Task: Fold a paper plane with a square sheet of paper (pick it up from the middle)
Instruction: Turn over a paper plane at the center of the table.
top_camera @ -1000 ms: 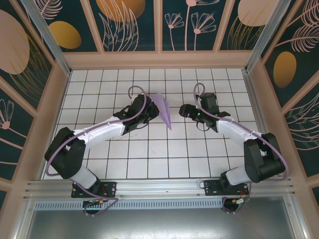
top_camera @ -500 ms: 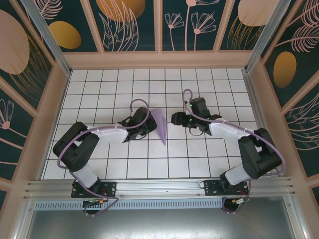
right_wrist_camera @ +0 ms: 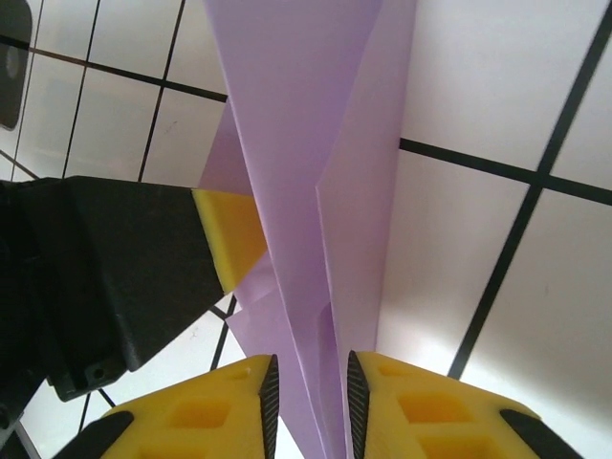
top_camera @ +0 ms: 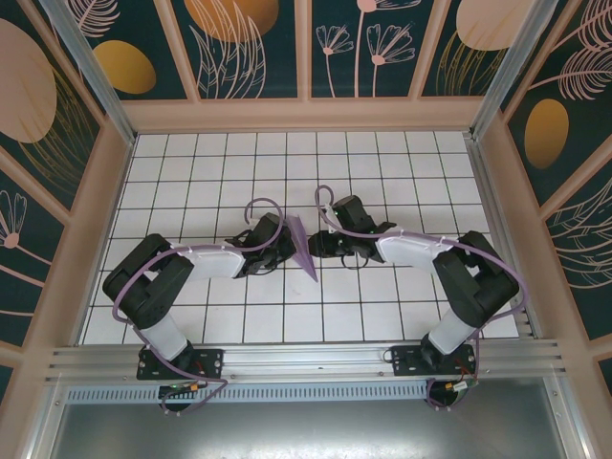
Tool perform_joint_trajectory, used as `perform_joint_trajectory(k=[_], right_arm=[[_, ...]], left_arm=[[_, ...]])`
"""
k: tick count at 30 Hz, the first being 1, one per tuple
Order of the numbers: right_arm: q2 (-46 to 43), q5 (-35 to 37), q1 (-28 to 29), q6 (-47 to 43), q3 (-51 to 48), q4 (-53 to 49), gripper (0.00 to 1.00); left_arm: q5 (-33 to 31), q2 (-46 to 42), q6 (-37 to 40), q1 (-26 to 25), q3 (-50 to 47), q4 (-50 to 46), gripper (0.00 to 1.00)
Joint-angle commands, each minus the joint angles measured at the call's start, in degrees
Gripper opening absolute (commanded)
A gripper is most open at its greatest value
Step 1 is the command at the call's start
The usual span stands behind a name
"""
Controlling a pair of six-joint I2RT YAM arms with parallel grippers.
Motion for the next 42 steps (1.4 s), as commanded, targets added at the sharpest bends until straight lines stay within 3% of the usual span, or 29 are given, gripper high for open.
perform_joint_trajectory(k=[1,12,28,35,42], right_arm=[[1.7,-1.7,0.7,-1.3,2.2,0.7,0.27],[4.6,0.3,1.5,-1.8,4.1,-0.9,0.24],[7.3,2.3,2.1,-2.4,5.6,-3.5,0.40],[6.5,-0.6,2.9,-2.8,3.9,-3.8,0.40],[6.0,1.3,3.7,-2.7,3.2,-4.3,0.40]], left_arm=[[-0.7,0.7,-0.7,0.0,0.4,0.3,0.00],[-0.5,0.7,-0.7,0.0,0.5,0.2,0.00],[-0.5,0.7,-0.7,-0.1,0.9,-0.2,0.00],[-0.5,0.8,-0.6,0.1,1.0,-0.2,0.00],[-0.3,0.7,-0.7,0.1,1.0,0.0,0.00]])
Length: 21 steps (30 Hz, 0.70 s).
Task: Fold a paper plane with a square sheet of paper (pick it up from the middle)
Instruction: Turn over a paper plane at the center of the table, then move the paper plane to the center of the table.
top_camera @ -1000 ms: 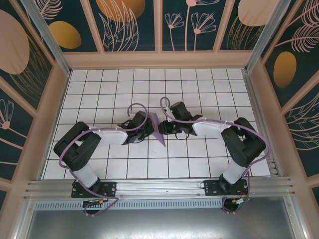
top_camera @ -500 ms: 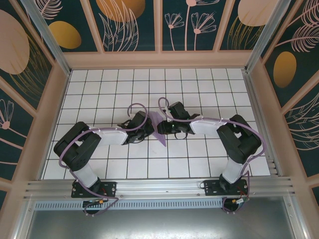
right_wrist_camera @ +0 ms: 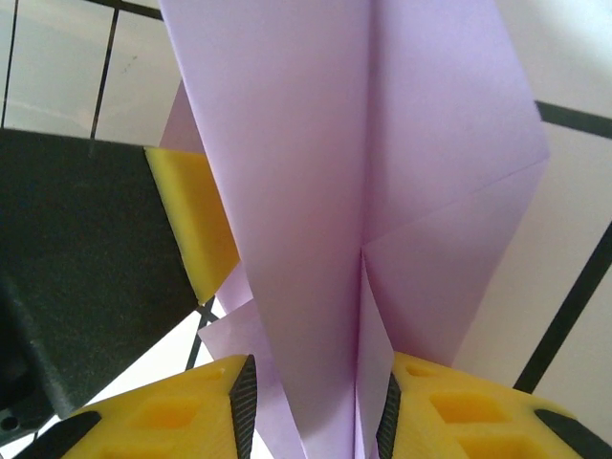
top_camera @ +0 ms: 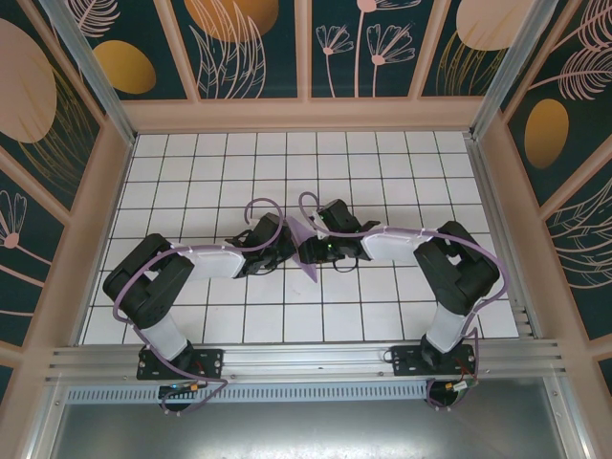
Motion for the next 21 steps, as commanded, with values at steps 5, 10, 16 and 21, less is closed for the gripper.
perform_joint_trajectory(k=[5,10,16,21], right_arm=[[-0.2,2.7,1.3,-1.7,-0.4,-1.9,0.46],[-1.1,3.0,1.9,-2.4,-0.9,-1.3,0.55],[-0.2,5.0,3.0,-3.1,0.1,-1.9,0.58],[-0.1,5.0,3.2,-3.1,-0.4,-1.1,0.61]], left_arm=[[-0.1,0.7,-0.4,0.0,0.9,0.0,0.00],[-0.1,0.7,-0.4,0.0,0.9,-0.1,0.00],[0.4,0.5,-0.3,0.1,0.9,0.2,0.00],[0.4,0.2,-0.1,0.1,1.0,-0.2,0.01]])
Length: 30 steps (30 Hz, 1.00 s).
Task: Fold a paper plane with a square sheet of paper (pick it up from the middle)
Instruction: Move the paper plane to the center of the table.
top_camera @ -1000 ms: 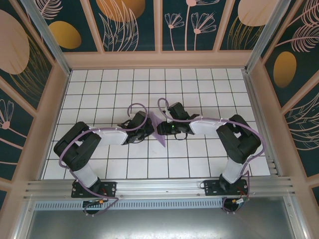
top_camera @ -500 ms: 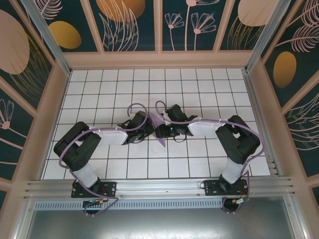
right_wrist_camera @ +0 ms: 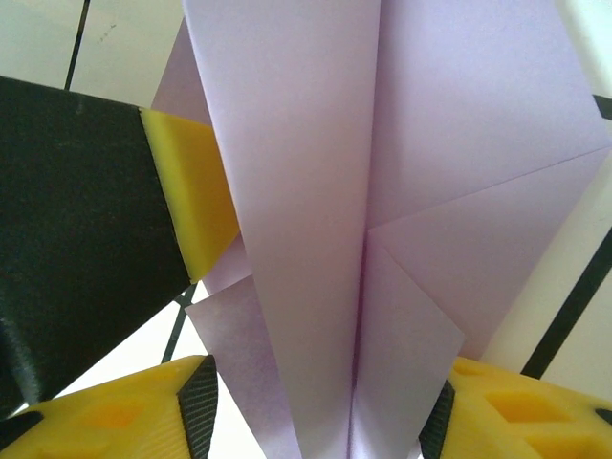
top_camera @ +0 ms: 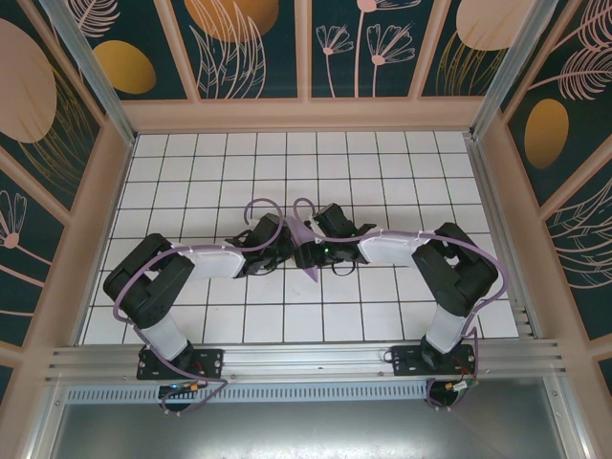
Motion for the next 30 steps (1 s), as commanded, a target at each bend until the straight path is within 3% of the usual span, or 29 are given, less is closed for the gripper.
perform_joint_trajectory(k=[1,7,16,23,26,30], right_arm=[[-0.5,-0.3,0.9,-1.2,-0.8,0.4,0.62],[-2.1,-2.4,0.9,-1.5,-2.5,2.7,0.64],[-1.6,2.8,0.8,-0.2,-1.9,1.8,0.36],[-0.6,6.4,0.8,1.2,-0.5,0.3,0.26],[0.3,8.1,0.7,1.9,0.3,-0.7,0.14],[-1.4,11.9,-0.3,3.0,1.5,-3.0,0.05]], left_arm=[[0.4,0.1,-0.2,0.0,0.9,0.4,0.02],[0.4,-0.5,-0.5,0.0,0.7,0.6,0.02],[1.1,-2.0,-0.2,0.0,0.9,1.0,0.02],[1.6,-1.7,-0.3,0.0,1.2,0.9,0.05],[1.0,-2.6,0.0,0.0,1.8,-0.4,0.13],[-1.2,-5.1,0.5,0.6,2.8,-4.5,0.36]])
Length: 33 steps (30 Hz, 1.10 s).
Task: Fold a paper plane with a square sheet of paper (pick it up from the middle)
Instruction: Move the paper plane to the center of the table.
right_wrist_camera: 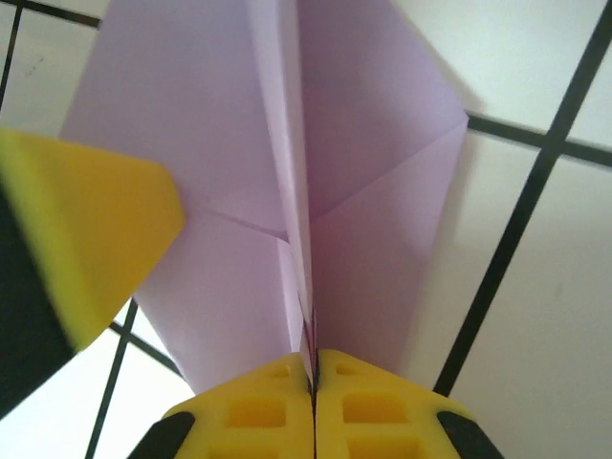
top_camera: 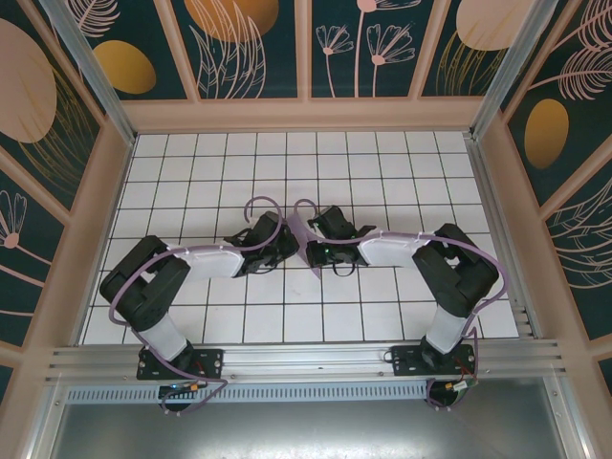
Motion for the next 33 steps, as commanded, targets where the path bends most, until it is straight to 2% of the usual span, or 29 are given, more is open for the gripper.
perform_joint_trajectory(k=[1,3,6,11,16,18,23,33], right_arm=[[-2.2,4.9,-1.0,1.6,1.9,-3.2,0.05],[-3.9,7.0,-2.0,2.1,2.4,-4.7,0.05],[-4.7,10.7,-4.3,3.2,3.7,-7.9,0.05],[-3.4,12.5,-7.9,3.7,4.9,-9.9,0.07],[0.7,13.4,-9.0,4.4,7.7,-11.7,0.11],[2.3,13.6,-9.1,4.8,8.5,-12.0,0.14],[4.6,13.6,-9.2,5.8,9.5,-12.0,0.19],[7.0,13.9,-8.8,7.0,8.7,-11.4,0.20]], left_arm=[[-2.2,-3.8,0.5,0.8,2.1,-4.0,0.41],[-3.5,-5.3,0.7,1.4,2.2,-6.0,0.54],[-5.2,-7.1,0.9,2.3,2.1,-8.3,0.68],[-6.9,-8.2,1.6,3.2,1.8,-10.8,0.78],[-7.4,-8.1,2.3,3.3,1.4,-11.5,0.89],[-7.5,-8.0,2.6,3.3,1.2,-11.7,0.97],[-7.9,-8.1,2.9,3.3,0.5,-11.7,0.99],[-7.7,-7.2,2.6,3.3,0.0,-11.5,0.99]])
